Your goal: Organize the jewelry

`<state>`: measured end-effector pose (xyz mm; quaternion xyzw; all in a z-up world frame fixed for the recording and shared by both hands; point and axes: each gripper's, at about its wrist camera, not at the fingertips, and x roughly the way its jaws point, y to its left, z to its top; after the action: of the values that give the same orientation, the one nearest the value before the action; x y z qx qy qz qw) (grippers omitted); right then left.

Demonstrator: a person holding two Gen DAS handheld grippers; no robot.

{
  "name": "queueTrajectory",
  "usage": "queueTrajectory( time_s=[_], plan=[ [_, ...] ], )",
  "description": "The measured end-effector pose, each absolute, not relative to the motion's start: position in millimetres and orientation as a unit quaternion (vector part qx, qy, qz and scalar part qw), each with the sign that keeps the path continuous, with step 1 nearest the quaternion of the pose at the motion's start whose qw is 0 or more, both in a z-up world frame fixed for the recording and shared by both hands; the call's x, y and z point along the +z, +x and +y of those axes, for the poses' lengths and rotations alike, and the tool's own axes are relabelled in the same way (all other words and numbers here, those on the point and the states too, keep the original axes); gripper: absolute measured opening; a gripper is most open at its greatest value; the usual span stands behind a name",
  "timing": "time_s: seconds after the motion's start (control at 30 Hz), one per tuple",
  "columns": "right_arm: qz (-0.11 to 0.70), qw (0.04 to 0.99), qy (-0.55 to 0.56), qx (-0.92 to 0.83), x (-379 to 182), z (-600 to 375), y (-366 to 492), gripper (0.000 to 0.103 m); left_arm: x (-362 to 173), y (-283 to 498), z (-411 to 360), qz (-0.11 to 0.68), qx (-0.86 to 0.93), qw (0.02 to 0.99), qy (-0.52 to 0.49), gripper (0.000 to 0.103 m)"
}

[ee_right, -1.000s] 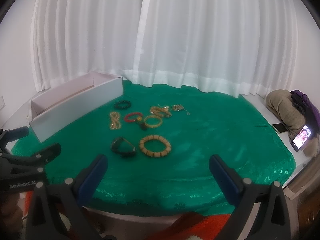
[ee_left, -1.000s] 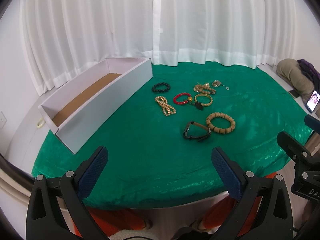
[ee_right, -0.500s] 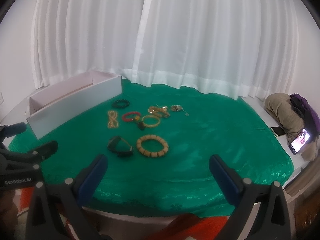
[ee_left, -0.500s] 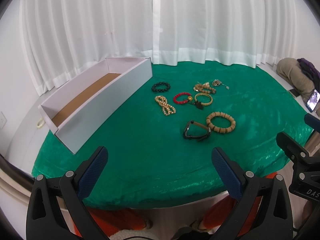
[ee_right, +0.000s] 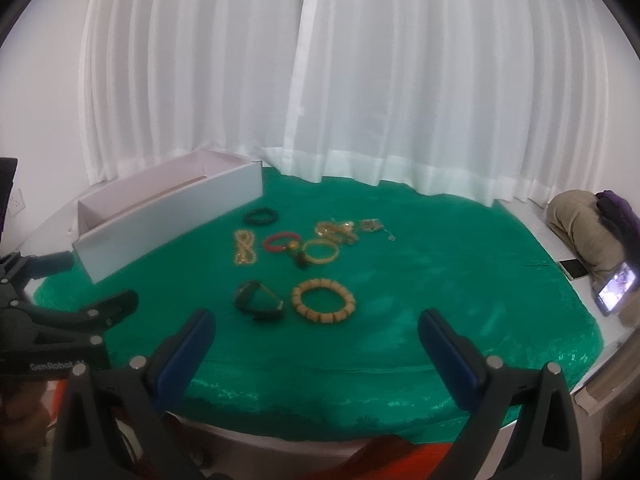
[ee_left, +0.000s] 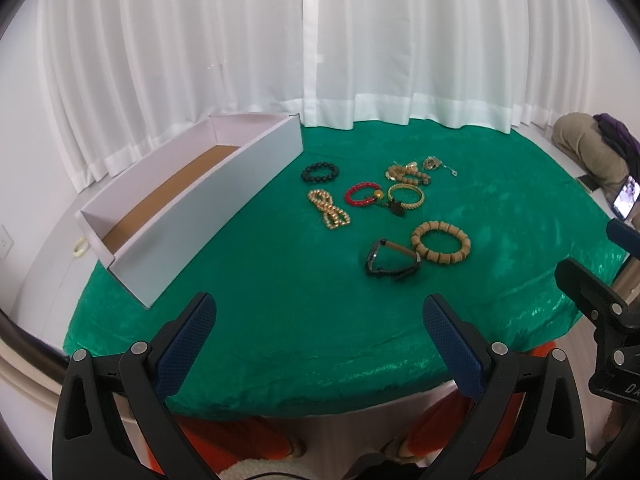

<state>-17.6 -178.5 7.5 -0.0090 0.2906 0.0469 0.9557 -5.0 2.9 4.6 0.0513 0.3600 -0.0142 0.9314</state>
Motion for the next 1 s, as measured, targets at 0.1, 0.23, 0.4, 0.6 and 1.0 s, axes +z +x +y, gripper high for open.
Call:
queueTrajectory(
  time_s=[0.1,0.23,0.4,0.6,1.0],
  plan=[
    [0.298,0.953,-0.003,0.047,7,-180,-17,0.103,4,-5,2,0.362,-0.017,0.931,0.052,0.103],
    [0.308,0.950,0.000,0.047,5,-181,-16,0.103,3,-4,0,0.364,-0.019,0.929,0.055,0.103],
    [0.314,0.949,-0.013,0.030,4,-179,-16,0.103,2,-2,3,0.368,-0.022,0.928,0.055,0.103],
    [0.318,0.948,-0.012,0.023,0,-183,-13,0.103,-4,7,6,0.386,-0.017,0.921,0.052,0.103],
    [0.350,0.935,0.007,0.054,-10,-189,6,0.103,-14,44,2,0.446,-0.057,0.891,0.058,0.103]
  ],
)
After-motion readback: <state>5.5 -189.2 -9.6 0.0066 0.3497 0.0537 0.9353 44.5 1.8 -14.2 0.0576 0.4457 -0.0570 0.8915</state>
